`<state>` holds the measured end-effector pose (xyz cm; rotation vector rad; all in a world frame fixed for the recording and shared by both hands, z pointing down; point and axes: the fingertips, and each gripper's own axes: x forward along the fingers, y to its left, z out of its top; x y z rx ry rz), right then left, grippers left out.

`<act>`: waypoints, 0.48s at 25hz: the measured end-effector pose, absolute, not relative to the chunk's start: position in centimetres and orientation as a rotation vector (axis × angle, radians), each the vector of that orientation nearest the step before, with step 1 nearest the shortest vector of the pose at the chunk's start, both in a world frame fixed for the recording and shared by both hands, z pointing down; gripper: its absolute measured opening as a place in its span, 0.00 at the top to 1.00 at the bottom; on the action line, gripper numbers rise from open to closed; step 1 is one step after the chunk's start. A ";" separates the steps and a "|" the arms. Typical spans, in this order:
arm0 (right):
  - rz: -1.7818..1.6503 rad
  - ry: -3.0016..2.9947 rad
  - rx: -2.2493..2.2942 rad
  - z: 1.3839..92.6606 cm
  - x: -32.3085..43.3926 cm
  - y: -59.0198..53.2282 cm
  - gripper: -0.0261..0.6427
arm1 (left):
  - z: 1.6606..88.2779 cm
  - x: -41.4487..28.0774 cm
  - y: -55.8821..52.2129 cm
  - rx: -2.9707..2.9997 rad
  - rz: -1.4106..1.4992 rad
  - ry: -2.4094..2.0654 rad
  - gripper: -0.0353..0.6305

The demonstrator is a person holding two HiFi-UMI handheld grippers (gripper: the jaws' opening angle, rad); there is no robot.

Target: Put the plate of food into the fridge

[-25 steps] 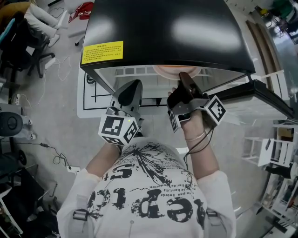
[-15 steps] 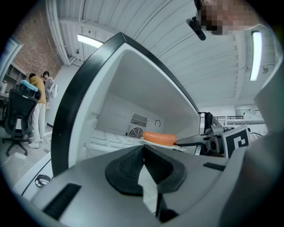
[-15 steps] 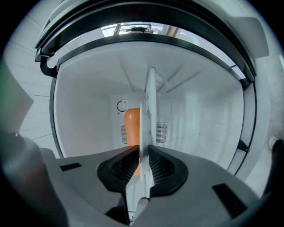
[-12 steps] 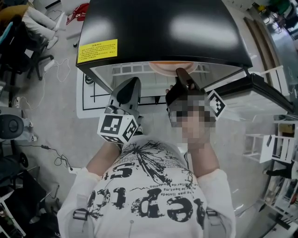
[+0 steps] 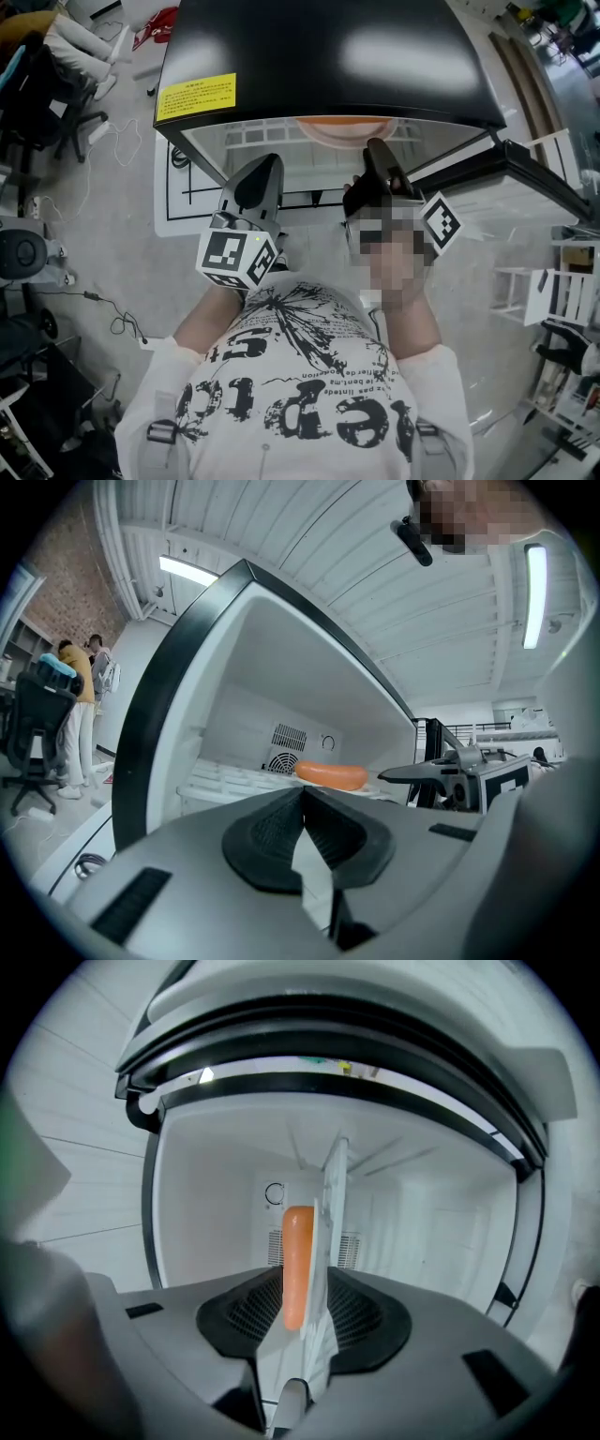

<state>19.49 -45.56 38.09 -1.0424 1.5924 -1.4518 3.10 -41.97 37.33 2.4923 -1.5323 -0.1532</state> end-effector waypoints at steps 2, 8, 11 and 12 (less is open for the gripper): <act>-1.402 1.620 -1.057 37.7 19.5 -45.0 0.77 | 37.2 3.1 -41.9 2.494 -0.156 -1.530 0.94; -1.335 1.678 -1.054 37.1 19.3 -43.3 0.80 | 36.7 3.8 -41.1 2.515 -0.170 -1.515 0.94; -1.330 1.699 -1.034 37.0 19.2 -42.4 0.96 | 36.3 4.4 -40.5 2.532 -0.175 -1.508 0.94; -1.315 1.718 -1.024 36.8 19.2 -42.1 0.96 | 36.1 4.6 -40.3 2.539 -0.176 -1.505 0.94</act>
